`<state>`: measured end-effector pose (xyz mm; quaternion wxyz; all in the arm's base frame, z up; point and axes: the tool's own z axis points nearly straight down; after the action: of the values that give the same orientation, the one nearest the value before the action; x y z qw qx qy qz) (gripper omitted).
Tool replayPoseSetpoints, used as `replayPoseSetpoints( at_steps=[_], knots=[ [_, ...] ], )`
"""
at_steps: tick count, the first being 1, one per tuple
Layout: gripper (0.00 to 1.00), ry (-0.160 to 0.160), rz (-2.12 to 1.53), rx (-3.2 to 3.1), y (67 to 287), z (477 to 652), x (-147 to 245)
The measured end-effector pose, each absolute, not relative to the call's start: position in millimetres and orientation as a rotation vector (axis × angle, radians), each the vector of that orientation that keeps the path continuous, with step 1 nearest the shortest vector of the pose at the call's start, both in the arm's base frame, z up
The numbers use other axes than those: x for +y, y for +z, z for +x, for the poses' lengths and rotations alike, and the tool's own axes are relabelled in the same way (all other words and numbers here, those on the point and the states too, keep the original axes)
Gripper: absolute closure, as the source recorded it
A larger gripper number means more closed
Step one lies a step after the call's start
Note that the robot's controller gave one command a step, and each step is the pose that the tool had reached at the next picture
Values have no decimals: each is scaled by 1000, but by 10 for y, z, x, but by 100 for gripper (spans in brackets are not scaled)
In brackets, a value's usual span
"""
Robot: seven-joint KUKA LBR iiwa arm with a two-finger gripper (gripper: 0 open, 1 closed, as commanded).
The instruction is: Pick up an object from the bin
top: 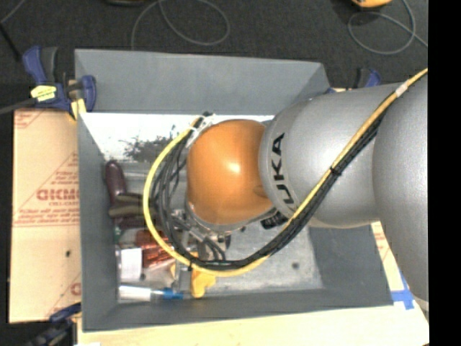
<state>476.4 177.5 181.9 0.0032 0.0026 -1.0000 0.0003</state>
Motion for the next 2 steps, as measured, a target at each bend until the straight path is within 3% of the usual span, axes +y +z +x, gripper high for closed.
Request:
replayPoseSetpoints(
  at_steps=[1,2],
  knots=[
    [0,-3,1,-3143,1862,4783,1767],
    [0,-2,127,-3143,1717,4849,1777]
  ],
)
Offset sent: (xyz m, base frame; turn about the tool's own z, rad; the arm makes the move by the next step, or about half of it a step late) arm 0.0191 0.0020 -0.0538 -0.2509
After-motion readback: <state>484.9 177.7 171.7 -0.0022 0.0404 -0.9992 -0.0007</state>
